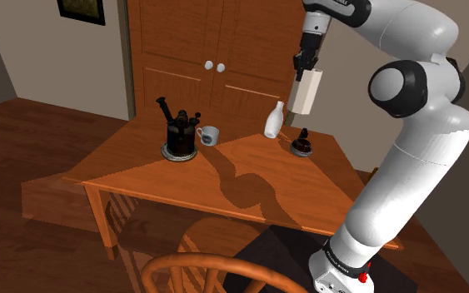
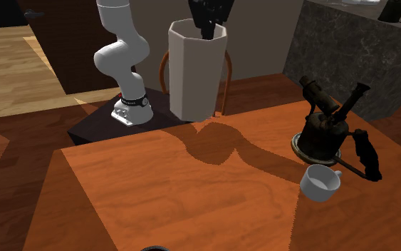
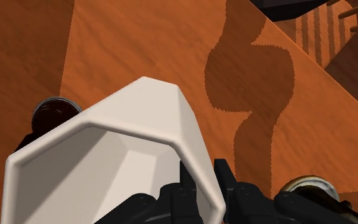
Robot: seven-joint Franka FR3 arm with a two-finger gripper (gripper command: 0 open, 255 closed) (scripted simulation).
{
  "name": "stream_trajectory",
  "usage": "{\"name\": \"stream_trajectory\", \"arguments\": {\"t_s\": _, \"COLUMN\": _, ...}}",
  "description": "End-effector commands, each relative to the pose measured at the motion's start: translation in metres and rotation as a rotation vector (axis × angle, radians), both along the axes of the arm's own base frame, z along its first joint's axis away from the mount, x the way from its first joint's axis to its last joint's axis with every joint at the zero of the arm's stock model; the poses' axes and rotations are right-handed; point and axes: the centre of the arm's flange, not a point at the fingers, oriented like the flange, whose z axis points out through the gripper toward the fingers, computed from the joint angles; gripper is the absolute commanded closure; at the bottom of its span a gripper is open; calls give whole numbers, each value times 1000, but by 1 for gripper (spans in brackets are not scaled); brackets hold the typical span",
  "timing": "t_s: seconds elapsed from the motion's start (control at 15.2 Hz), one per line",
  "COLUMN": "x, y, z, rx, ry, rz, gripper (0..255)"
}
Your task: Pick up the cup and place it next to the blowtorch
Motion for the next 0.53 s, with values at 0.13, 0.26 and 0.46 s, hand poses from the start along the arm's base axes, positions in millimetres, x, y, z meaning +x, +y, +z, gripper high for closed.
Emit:
{"name": "stream_trajectory", "arguments": {"t_s": 0.13, "x": 6, "y": 26, "z": 9, "rx": 0, "ry": 0, "rz": 0, "gripper": 255}}
{"name": "stream_trajectory", "arguments": {"t_s": 0.26, "x": 11, "y": 52, "z": 9, "rx": 0, "ry": 0, "rz": 0, "gripper": 255}}
{"name": "stream_trajectory", "arguments": {"t_s": 0.46, "x": 18, "y": 91, "z": 9, "rx": 0, "ry": 0, "rz": 0, "gripper": 255}}
